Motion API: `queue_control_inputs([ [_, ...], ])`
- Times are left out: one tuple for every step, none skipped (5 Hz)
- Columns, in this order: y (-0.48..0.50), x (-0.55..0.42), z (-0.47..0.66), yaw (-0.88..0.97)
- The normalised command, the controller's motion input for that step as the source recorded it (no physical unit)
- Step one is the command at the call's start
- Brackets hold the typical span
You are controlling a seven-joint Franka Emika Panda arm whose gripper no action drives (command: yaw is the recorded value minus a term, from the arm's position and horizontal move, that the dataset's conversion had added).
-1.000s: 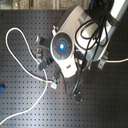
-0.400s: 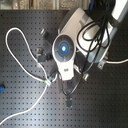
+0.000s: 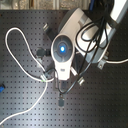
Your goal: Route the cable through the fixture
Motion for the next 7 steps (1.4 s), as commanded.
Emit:
queue_control_inputs([
  [0.224, -0.106, 0.18, 0.62],
  [0.235, -0.095, 0.17, 0.59],
  [0.23, -0.064, 0.16, 0.5],
  [0.186, -0.074, 0.57, 0.0],
  [0.22, -0.023, 0.69, -0.05],
  [0.237, -0.031, 0.67, -0.03],
  [0.231, -0.07, 0.48, 0.0],
])
